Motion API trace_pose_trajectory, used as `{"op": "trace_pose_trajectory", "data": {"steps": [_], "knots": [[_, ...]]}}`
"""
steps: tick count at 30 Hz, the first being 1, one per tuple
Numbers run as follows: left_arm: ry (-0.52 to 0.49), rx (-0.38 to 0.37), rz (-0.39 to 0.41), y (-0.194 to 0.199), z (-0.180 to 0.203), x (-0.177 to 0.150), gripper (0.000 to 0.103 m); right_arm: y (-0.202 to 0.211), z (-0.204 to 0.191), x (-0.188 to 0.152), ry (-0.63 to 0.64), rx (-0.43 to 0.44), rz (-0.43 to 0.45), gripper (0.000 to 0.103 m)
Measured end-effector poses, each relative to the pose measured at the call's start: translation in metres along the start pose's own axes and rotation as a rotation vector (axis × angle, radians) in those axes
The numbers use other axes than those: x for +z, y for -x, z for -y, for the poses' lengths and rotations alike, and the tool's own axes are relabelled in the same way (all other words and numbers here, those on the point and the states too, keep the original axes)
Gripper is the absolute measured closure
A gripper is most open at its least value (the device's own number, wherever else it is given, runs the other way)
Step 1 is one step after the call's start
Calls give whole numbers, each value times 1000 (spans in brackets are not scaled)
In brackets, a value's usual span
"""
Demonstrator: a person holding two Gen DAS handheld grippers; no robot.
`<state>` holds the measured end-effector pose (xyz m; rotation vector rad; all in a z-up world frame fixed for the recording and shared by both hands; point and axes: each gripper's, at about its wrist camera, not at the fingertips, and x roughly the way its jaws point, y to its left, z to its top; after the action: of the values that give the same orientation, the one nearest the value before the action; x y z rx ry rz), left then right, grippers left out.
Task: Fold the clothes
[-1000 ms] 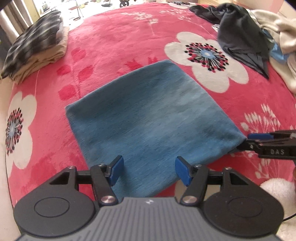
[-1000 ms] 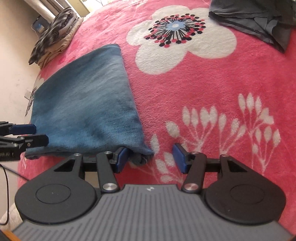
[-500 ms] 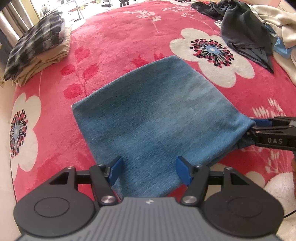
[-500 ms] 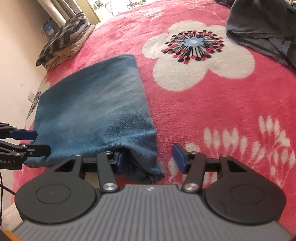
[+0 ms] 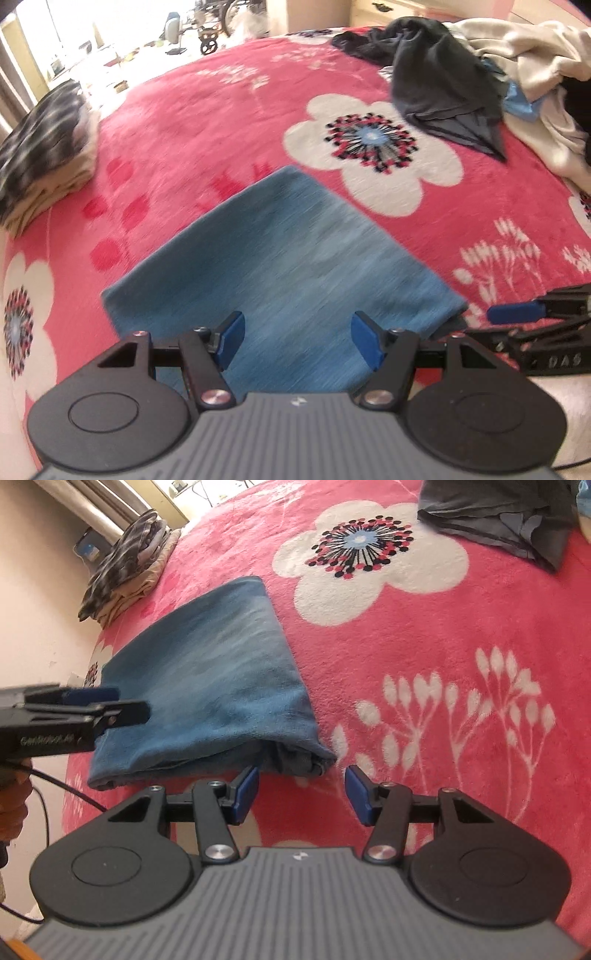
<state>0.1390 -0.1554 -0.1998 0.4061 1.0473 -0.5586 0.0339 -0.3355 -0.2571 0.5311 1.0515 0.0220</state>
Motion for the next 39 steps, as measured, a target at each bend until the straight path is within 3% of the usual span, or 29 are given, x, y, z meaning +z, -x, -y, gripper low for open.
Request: {"op": "trace_pose_trajectory", "data": {"steps": [5, 7, 11, 18, 21, 23, 26, 29, 35, 39], "knots": [[10, 55, 24, -4, 5, 11, 39, -3, 0, -1, 2, 10, -15, 55], [48, 120, 40, -3, 0, 16, 39, -3, 1, -1, 0, 13, -16, 55], [152, 175, 62, -2, -18, 29, 39, -6, 3, 0, -13, 18, -27, 55], [143, 172, 123, -1, -14, 59, 39, -12, 5, -1, -23, 27, -54, 55], [38, 116, 66, -13, 8, 68, 35, -13, 5, -1, -27, 23, -64, 55], [-84, 122, 10, -25, 30, 65, 35, -13, 6, -1, -38, 20, -64, 54], [-246, 144, -37, -35, 58, 46, 35, -12, 11, -1, -68, 13, -60, 54], [-317, 134, -61, -34, 73, 20, 35, -11, 17, -1, -103, 8, -54, 54], [-478, 148, -52, -17, 87, -32, 35, -7, 28, -2, -174, -1, -36, 55], [-571, 175, -32, -18, 94, -47, 38, -8, 35, -2, -220, 10, -33, 59]]}}
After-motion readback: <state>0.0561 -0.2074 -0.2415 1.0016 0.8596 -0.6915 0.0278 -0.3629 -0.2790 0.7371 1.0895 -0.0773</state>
